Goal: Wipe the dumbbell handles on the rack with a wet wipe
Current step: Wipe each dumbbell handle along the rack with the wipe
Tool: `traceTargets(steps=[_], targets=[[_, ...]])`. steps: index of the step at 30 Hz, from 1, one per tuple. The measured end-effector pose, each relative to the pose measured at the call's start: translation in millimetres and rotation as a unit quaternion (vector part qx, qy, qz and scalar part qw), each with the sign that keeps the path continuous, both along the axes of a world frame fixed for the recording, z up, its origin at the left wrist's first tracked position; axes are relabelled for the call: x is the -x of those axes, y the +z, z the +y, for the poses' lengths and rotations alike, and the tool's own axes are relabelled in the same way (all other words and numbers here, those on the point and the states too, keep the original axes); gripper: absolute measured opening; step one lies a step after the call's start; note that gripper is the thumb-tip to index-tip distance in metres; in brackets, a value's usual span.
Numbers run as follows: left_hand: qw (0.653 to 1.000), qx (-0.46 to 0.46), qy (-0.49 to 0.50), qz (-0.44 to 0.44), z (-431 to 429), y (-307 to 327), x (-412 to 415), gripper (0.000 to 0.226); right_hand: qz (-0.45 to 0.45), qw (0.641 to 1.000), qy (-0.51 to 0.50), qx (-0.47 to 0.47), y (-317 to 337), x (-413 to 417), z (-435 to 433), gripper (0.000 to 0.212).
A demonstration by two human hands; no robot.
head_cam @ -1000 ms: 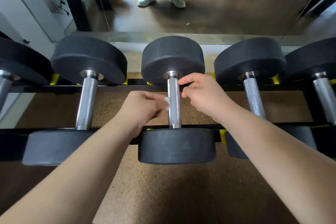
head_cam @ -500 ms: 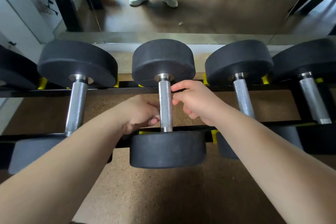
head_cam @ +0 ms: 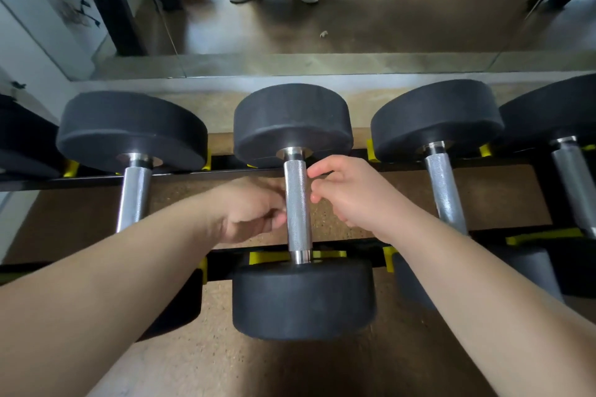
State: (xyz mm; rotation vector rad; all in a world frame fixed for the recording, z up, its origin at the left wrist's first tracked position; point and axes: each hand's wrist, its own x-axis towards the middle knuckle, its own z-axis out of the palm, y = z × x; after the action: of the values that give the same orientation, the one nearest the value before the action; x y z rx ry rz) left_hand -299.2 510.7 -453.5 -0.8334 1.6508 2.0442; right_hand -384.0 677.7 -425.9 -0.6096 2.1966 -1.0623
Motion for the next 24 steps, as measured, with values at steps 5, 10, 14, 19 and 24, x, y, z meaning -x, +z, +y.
traceTargets(steps=[5,10,14,19,24], targets=[[0.999,-0.016,-0.029,0.015,-8.1,-6.2,-7.6,0.028,-0.006,1.0,-0.007,-0.009,-3.1,-5.1,2.9,0.031],[0.969,0.096,-0.212,-0.081,-2.0,-3.3,-27.6,0.025,-0.034,0.998,0.007,-0.046,2.7,-13.8,7.8,0.025],[0.998,-0.046,0.047,0.008,-6.5,3.6,-5.2,0.023,-0.077,0.996,-0.033,-0.028,-1.9,-22.1,12.5,0.017],[0.999,0.007,0.033,-0.001,12.1,-0.4,-3.2,0.048,-0.107,0.989,-0.106,-0.004,1.7,-29.5,11.3,0.029],[0.988,0.046,-0.124,-0.076,3.9,2.1,-20.9,0.043,-0.124,0.984,-0.125,-0.002,-0.4,-29.7,10.7,0.03]])
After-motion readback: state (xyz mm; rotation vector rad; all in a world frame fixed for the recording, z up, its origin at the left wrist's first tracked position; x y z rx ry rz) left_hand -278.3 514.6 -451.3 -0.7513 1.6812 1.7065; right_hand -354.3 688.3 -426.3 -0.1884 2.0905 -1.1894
